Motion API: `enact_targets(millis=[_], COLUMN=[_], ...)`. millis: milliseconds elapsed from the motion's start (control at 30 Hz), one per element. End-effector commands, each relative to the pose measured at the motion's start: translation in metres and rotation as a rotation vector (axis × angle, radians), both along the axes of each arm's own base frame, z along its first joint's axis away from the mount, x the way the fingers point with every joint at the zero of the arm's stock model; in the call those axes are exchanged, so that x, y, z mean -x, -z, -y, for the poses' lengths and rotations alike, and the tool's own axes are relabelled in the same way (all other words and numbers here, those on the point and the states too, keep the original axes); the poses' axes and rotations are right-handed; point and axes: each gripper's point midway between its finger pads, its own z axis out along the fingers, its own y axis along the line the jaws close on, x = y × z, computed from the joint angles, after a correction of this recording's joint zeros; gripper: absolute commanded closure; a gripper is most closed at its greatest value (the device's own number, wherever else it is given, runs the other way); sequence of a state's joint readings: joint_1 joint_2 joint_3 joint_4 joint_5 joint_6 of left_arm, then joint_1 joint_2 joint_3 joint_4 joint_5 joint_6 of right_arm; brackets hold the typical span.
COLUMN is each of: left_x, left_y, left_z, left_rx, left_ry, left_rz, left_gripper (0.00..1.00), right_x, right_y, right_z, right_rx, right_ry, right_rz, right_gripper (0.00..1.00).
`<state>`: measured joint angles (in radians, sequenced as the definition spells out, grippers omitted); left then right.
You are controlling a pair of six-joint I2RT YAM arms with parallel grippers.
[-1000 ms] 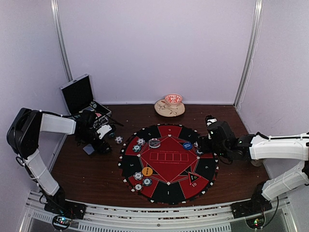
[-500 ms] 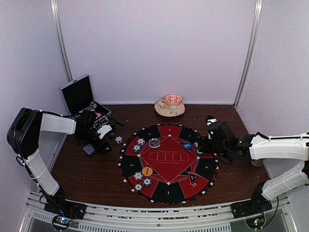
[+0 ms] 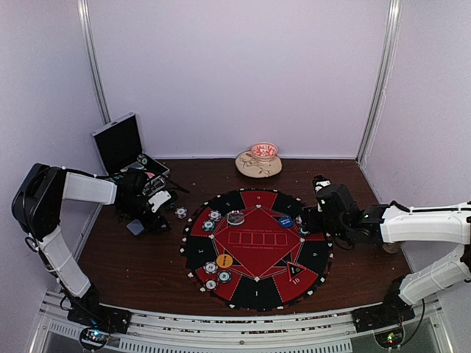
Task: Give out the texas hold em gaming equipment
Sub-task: Pick up the pile of poker chips from the pile of poker chips.
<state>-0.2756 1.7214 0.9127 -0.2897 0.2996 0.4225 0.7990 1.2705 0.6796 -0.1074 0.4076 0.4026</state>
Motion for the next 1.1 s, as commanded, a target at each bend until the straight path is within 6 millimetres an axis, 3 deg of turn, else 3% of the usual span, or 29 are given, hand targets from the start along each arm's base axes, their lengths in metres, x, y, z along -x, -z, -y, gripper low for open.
enact_targets(millis=[0, 400, 633, 1067], left_x=[-0.008, -0.004, -0.003, -0.007], left_y=[-0.007, -0.013, -0.023, -0.068], left_z=[0.004, 0.006, 0.006, 0.02], left_rx=[0.017, 0.034, 0.043, 0.113], left_ry=[0.016, 0.026, 0.025, 0.074], left_rz=[0.02, 0.022, 0.04, 0.107], left_gripper=[0.51, 0.67, 0.69, 0.69], right_x=[0.001, 0.002, 0.002, 0.001], right_y=[0.0, -0.001, -0.003, -0.001], right_z=[0.0, 0.001, 0.001, 0.001], right_rx=[0.003, 0.003, -0.001, 0.004], right_ry=[-0.003, -0.002, -0.001, 0.002], right_rz=[0.008, 0.009, 0.013, 0.011], right_gripper=[0.23, 0.23, 0.23, 0.23])
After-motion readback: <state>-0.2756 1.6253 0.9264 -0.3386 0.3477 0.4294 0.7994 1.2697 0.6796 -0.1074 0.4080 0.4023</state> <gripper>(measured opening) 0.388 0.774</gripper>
